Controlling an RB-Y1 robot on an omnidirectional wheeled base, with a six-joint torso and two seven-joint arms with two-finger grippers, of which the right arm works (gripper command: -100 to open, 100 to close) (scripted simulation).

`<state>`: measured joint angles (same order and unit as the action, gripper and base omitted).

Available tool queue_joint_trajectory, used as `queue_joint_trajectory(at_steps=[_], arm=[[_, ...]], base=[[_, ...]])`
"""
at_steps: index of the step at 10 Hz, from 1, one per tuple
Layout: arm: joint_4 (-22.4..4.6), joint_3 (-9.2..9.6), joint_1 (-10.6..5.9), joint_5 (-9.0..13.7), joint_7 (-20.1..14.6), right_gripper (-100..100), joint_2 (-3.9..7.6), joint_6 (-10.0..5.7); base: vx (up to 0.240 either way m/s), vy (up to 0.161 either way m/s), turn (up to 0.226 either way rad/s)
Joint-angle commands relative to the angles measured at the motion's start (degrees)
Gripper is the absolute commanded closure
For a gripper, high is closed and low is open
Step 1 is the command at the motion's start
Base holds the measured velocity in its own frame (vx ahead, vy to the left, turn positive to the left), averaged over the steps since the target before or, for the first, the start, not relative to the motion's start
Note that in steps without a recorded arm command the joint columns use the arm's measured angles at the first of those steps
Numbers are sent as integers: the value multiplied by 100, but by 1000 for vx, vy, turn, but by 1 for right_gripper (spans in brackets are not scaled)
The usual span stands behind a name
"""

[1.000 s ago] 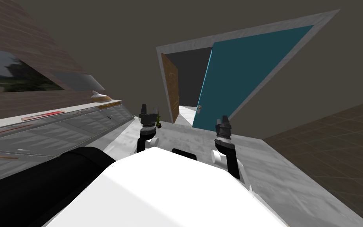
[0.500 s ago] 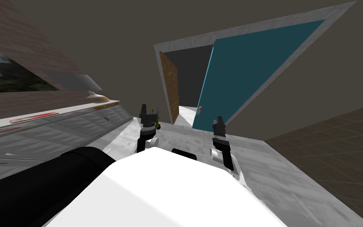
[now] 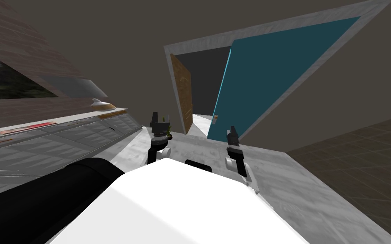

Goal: Push the door open

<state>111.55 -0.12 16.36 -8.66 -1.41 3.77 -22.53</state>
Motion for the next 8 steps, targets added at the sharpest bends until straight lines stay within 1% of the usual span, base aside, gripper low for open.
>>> queue_joint_trajectory(at_steps=[1, 3, 4, 6, 7, 8], arm=[[-286, -32, -181, -38, -137, -100, 67, 3], [-657, -77, -406, -84, -299, -100, 144, -35], [-731, -77, -406, -84, -299, -100, 144, -35], [-1111, -125, -644, -134, -471, -100, 223, -75], [-1186, -125, -644, -134, -471, -100, 223, -75], [-1380, -148, -764, -158, -557, -100, 262, -95]], base=[[89, 26, -10], [103, 25, -9], [67, 10, -3], [70, 5, -7], [61, 11, -4], [62, 21, -9]])
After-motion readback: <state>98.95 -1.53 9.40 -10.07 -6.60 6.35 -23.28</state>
